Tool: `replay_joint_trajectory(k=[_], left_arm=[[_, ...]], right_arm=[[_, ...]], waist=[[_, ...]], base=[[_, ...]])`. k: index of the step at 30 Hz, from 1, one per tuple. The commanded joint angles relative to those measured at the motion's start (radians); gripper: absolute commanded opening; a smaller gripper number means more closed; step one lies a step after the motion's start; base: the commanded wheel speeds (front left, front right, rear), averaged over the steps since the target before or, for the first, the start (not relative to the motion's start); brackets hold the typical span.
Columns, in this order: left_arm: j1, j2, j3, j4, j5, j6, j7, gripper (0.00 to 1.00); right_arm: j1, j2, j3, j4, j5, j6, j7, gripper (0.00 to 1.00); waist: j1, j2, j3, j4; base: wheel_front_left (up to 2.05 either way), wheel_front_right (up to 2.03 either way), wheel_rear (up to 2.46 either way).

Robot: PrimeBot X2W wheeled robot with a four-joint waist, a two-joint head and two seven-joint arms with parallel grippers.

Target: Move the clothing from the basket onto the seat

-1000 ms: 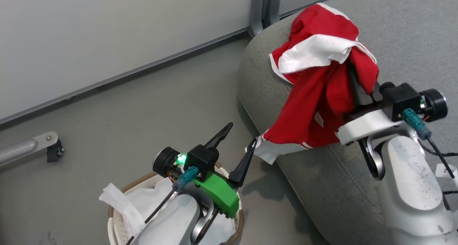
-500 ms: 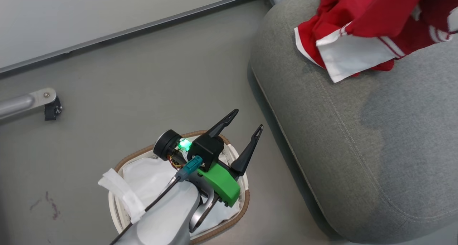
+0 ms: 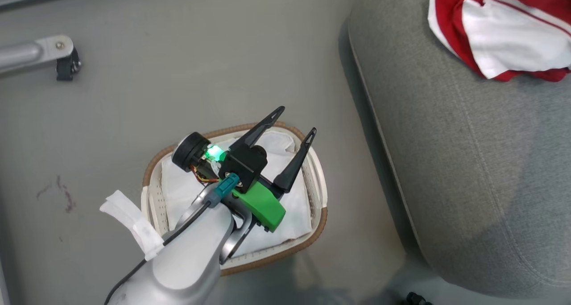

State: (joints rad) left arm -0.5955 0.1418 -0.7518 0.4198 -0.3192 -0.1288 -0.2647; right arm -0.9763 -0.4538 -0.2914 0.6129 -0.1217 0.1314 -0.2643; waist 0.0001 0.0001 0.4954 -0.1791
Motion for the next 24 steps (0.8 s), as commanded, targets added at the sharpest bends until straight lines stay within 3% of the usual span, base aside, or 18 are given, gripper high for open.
replay_joint_trajectory(k=[1,9,10,11,12,13,24], left_arm=[[-0.022,0.011,0.004,-0.005,0.006,-0.003,0.001,1.00],[-0.020,0.030,0.017,-0.003,0.018,-0.003,0.001,1.00],[-0.019,0.032,0.018,-0.003,0.019,-0.003,0.001,1.00],[-0.017,0.034,0.019,-0.001,0.018,-0.003,0.001,1.00],[-0.015,0.036,0.021,0.001,0.018,-0.003,0.001,1.00],[-0.012,0.038,0.024,0.004,0.017,-0.003,0.001,1.00],[0.026,0.021,0.070,0.013,0.005,0.002,0.001,1.00]], right_arm=[[0.021,0.010,-0.013,0.009,-0.010,-0.001,0.000,0.00],[0.123,0.093,-0.071,0.071,-0.042,-0.001,0.000,0.00],[0.130,0.097,-0.072,0.073,-0.048,-0.001,0.000,0.08],[0.137,0.105,-0.073,0.074,-0.050,-0.001,0.000,0.42],[0.144,0.113,-0.073,0.073,-0.051,-0.001,0.000,0.93],[0.153,0.122,-0.073,0.072,-0.052,-0.001,0.000,1.00],[0.290,0.187,-0.048,0.003,-0.032,-0.001,0.000,1.00]], waist=[[-0.0001,-0.0001,0.067,0.019],[-0.0001,-0.0001,0.099,-0.009],[-0.0001,-0.0001,0.098,-0.012],[-0.0001,-0.0001,0.096,-0.017],[-0.0001,-0.0001,0.095,-0.021],[-0.0001,-0.0001,0.092,-0.026],[-0.0001,-0.0001,0.024,-0.066]], base=[[0.00,0.00,0.00],[0.00,0.00,0.00],[0.00,0.00,0.00],[0.00,0.00,0.00],[0.00,0.00,0.00],[0.00,0.00,0.00],[0.00,0.00,0.00]])
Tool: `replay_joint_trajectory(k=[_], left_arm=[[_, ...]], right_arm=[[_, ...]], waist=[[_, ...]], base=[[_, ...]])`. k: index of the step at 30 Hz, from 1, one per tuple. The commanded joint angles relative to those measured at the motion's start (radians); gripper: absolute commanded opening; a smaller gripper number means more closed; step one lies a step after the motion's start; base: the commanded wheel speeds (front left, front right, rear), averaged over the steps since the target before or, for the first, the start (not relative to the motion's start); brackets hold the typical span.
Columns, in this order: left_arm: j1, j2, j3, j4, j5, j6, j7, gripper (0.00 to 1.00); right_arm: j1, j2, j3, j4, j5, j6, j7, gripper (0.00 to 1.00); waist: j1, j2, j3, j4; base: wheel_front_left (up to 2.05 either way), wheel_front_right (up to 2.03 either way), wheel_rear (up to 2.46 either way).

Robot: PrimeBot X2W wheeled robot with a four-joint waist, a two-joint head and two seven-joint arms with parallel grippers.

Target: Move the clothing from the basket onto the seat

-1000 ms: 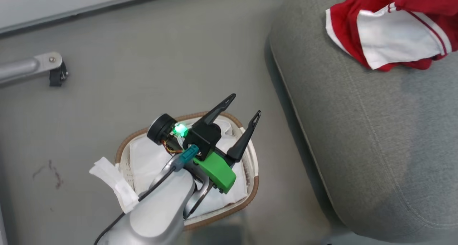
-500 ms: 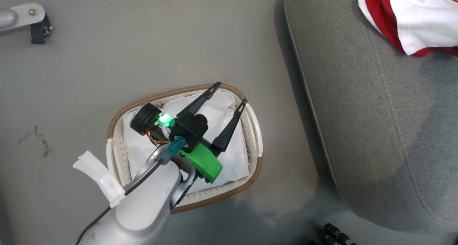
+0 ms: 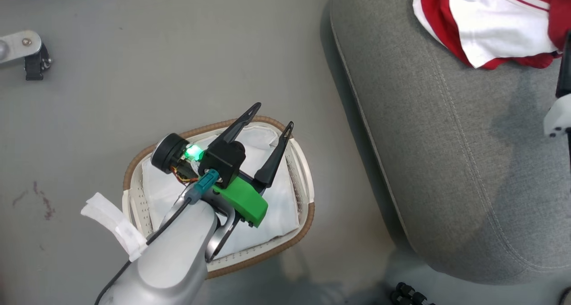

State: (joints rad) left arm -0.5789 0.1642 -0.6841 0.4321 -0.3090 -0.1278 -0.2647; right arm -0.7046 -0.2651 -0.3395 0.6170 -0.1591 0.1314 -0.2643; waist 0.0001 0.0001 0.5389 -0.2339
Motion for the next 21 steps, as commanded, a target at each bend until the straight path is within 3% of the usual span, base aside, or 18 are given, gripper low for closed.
replay_joint_trajectory(k=[1,10,21], left_arm=[[0.014,-0.005,0.009,0.000,-0.006,0.001,0.001,1.00],[0.065,-0.038,0.077,-0.024,-0.009,0.000,0.001,1.00],[0.163,-0.091,0.226,-0.048,-0.024,-0.001,0.001,1.00]], right_arm=[[0.035,0.001,0.003,-0.010,0.008,-0.001,0.000,1.00],[0.105,-0.015,0.035,-0.046,0.022,-0.001,0.000,1.00],[0.071,-0.066,0.127,-0.109,0.021,-0.001,0.000,1.00]], waist=[[-0.0001,-0.0001,-0.028,-0.014],[-0.0001,-0.0001,-0.110,-0.007],[-0.0001,-0.0001,-0.250,0.083]], base=[[0.00,0.00,0.00],[0.00,0.00,0.00],[0.00,0.00,0.00]])
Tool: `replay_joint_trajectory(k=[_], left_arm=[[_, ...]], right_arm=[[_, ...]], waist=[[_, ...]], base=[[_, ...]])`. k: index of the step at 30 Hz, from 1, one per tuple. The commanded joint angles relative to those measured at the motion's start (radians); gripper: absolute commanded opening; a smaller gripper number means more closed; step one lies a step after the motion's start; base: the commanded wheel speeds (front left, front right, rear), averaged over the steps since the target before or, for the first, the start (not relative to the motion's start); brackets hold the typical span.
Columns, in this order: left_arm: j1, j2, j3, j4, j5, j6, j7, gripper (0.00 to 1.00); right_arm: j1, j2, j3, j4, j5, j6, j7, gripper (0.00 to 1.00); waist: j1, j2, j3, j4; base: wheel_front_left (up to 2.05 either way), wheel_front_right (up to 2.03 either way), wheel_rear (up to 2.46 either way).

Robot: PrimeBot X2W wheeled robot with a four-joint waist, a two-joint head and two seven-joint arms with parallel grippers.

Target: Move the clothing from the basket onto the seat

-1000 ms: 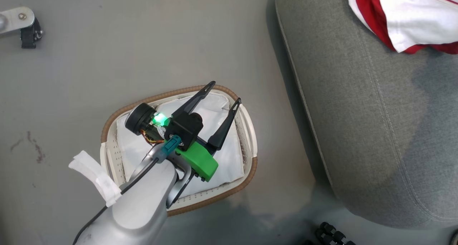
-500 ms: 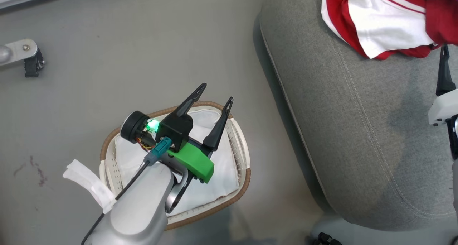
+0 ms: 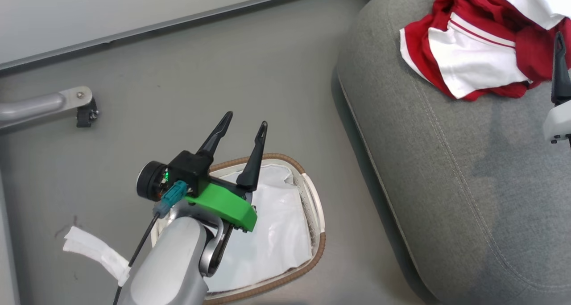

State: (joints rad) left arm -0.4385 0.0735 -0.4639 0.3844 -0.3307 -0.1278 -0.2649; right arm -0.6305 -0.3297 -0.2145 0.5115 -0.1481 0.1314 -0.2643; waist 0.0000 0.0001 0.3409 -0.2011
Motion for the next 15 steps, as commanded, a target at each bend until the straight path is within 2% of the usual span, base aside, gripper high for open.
replay_joint_trajectory(k=[1,6,15], left_arm=[[0.034,-0.005,0.023,0.001,-0.011,-0.002,0.001,1.00],[0.090,-0.013,0.120,-0.004,-0.001,0.013,0.001,1.00],[0.229,-0.021,0.311,-0.031,0.026,0.057,0.001,1.00]], right_arm=[[-0.003,0.005,0.005,-0.008,0.015,-0.001,0.000,1.00],[0.038,0.063,0.030,0.005,0.037,-0.001,0.000,1.00],[0.163,0.205,0.078,-0.027,0.078,-0.001,0.000,1.00]], waist=[[0.0000,-0.0001,-0.065,0.063],[0.0000,-0.0001,-0.120,0.117],[0.0000,-0.0001,-0.203,0.193]], base=[[0.00,0.00,0.00],[0.00,0.00,0.00],[0.00,0.00,0.00]])
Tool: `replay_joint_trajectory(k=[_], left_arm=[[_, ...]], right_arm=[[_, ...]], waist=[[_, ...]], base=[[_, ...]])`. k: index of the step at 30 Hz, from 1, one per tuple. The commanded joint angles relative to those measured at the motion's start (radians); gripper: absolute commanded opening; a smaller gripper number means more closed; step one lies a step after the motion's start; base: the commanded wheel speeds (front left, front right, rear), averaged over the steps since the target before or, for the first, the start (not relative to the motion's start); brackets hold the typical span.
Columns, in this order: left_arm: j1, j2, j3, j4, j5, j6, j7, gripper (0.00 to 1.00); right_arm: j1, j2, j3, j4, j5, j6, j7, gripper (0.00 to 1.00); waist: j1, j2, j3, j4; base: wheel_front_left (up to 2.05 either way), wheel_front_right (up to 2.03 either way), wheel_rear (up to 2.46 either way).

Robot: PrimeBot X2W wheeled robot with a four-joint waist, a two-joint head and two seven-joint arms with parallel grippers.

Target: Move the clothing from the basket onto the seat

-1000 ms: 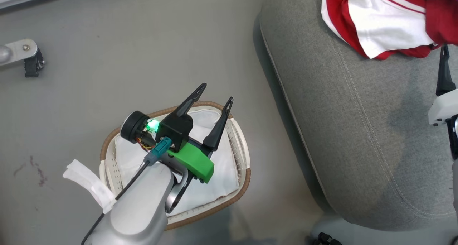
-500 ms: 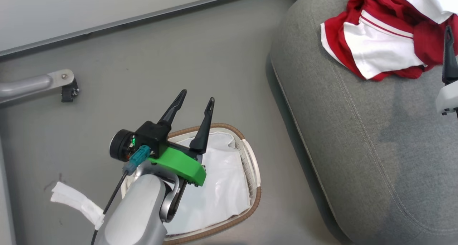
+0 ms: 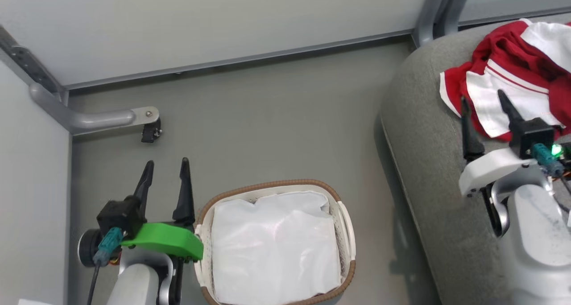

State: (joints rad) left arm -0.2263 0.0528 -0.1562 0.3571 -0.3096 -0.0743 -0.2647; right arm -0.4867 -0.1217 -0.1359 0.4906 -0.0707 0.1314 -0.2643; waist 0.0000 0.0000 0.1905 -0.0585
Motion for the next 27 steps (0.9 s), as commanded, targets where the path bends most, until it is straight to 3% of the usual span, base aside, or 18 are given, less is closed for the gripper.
replay_joint_trajectory(k=[1,6,13,27], left_arm=[[0.030,-0.001,0.015,-0.006,0.011,0.005,0.001,1.00],[0.110,-0.001,0.060,-0.027,0.043,0.012,0.001,1.00],[0.194,-0.002,0.074,-0.044,0.021,0.013,0.001,1.00],[0.225,-0.002,0.064,-0.054,0.006,0.010,0.001,1.00]], right_arm=[[0.038,0.007,0.005,-0.014,0.004,-0.001,0.000,1.00],[0.149,0.057,0.009,-0.074,0.027,-0.001,0.000,1.00],[0.279,0.068,0.089,-0.100,0.134,-0.001,0.000,1.00],[0.326,0.069,0.092,-0.126,0.156,-0.001,0.000,1.00]], waist=[[0.0000,0.0000,-0.060,0.057],[0.0000,0.0000,-0.103,0.074],[0.0000,0.0000,-0.142,0.076],[0.0000,0.0000,-0.155,0.063]], base=[[0.00,0.00,0.00],[0.00,0.00,0.00],[0.00,0.00,0.00],[0.00,0.00,0.00]])
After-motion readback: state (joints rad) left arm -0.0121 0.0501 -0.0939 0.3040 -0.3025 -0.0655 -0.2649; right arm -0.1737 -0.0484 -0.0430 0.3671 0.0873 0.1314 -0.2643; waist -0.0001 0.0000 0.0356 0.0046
